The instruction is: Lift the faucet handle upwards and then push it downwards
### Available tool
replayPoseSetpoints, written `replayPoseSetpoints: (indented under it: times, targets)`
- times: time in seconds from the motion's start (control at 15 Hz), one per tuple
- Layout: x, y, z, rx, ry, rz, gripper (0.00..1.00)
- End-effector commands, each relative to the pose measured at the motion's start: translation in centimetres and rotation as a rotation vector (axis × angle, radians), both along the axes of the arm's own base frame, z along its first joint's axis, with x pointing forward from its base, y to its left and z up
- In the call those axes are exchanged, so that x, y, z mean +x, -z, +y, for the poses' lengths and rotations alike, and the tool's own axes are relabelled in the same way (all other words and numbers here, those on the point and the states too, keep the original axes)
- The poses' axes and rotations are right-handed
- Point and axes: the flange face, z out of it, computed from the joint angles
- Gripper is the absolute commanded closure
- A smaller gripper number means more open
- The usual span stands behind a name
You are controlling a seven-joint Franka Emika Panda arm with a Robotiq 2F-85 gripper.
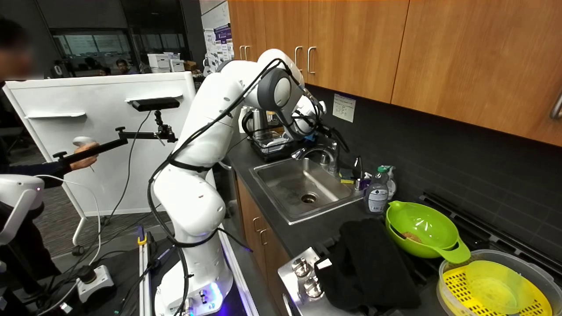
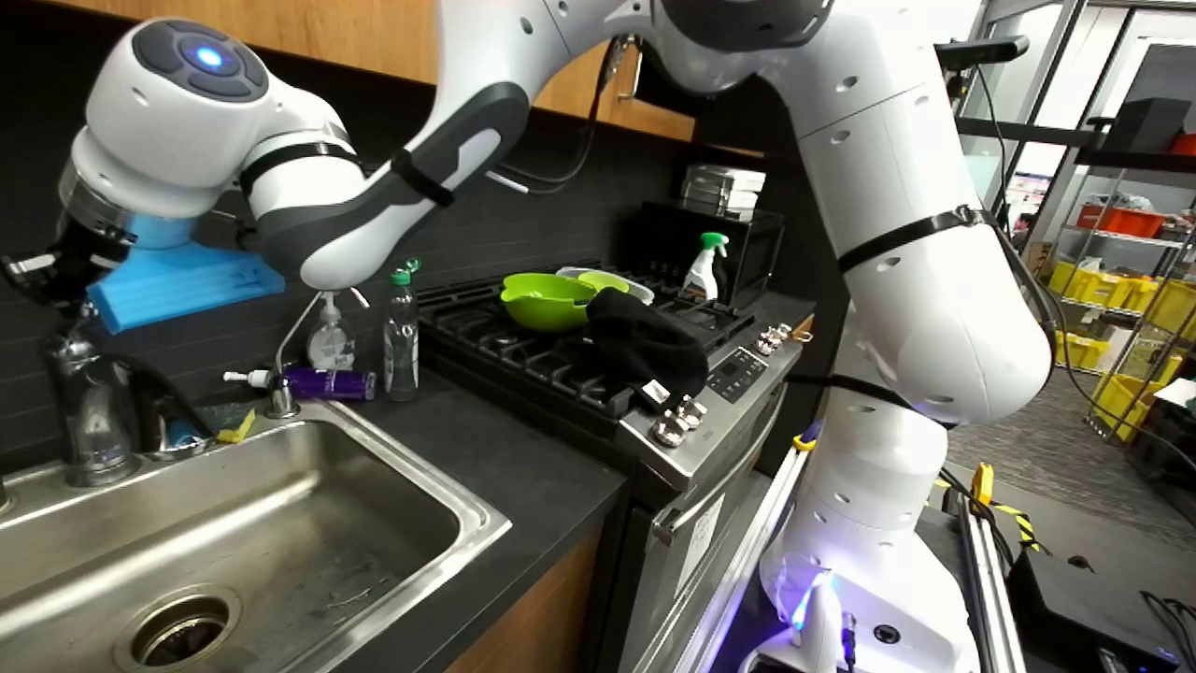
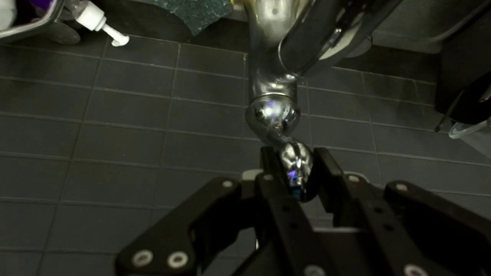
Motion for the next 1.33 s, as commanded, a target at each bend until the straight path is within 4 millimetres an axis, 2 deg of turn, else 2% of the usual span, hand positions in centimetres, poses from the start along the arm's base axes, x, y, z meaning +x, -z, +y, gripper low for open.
replayPoseSetpoints:
  times: [0.0, 0.53, 1.27]
  targets:
    - [1.2, 0.1, -2.2, -0.033, 0.030, -0.014, 0.93]
    - [1.7, -2.0, -1.1, -0.010, 0.024, -0.049, 0.93]
    - [2.4, -3.1, -0.5, 0.003, 0.028, -0.068, 0.93]
